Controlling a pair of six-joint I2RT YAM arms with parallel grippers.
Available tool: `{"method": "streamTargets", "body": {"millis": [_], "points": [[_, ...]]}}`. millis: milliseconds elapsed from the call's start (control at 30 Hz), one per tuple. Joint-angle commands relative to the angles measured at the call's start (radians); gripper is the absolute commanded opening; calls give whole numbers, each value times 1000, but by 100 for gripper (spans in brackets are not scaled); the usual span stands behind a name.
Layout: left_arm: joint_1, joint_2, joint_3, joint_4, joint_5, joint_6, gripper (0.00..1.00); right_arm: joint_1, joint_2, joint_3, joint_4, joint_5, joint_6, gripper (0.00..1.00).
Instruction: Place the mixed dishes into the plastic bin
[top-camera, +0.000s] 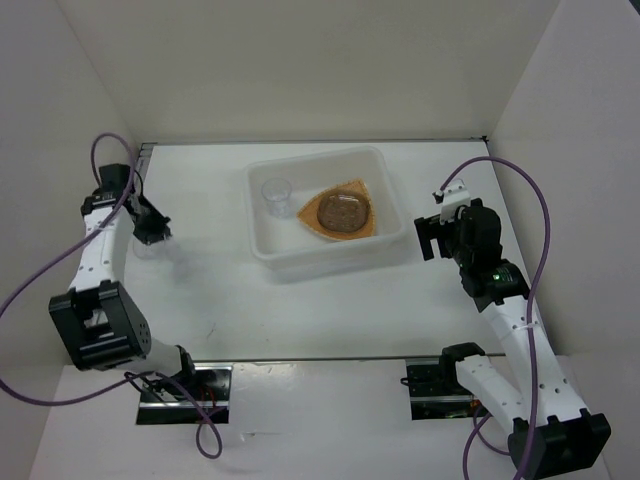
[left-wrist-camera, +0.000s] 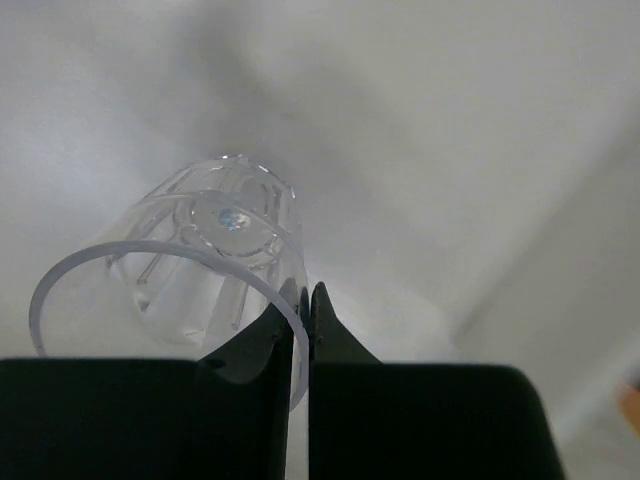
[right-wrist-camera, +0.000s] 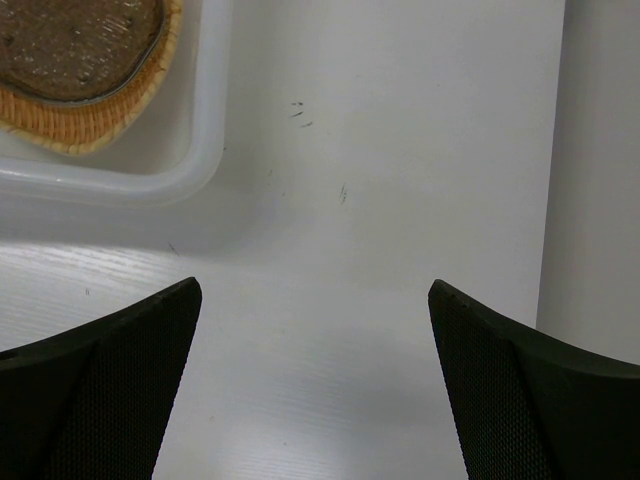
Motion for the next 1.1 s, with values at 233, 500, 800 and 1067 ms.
{"method": "streamTargets", "body": {"millis": [233, 500, 800, 1067], "points": [[-403, 133, 646, 47, 492, 271, 0, 7, 4, -5, 40, 9, -5, 99], [-716, 352, 719, -146, 100, 412, 0, 7, 4, -5, 49, 27, 4, 99], [-794, 477, 660, -89, 8, 421, 0, 7, -6, -5, 49, 27, 4, 99], [-803, 555, 626, -43, 17, 421, 4, 7, -6, -5, 49, 27, 4, 99]]}}
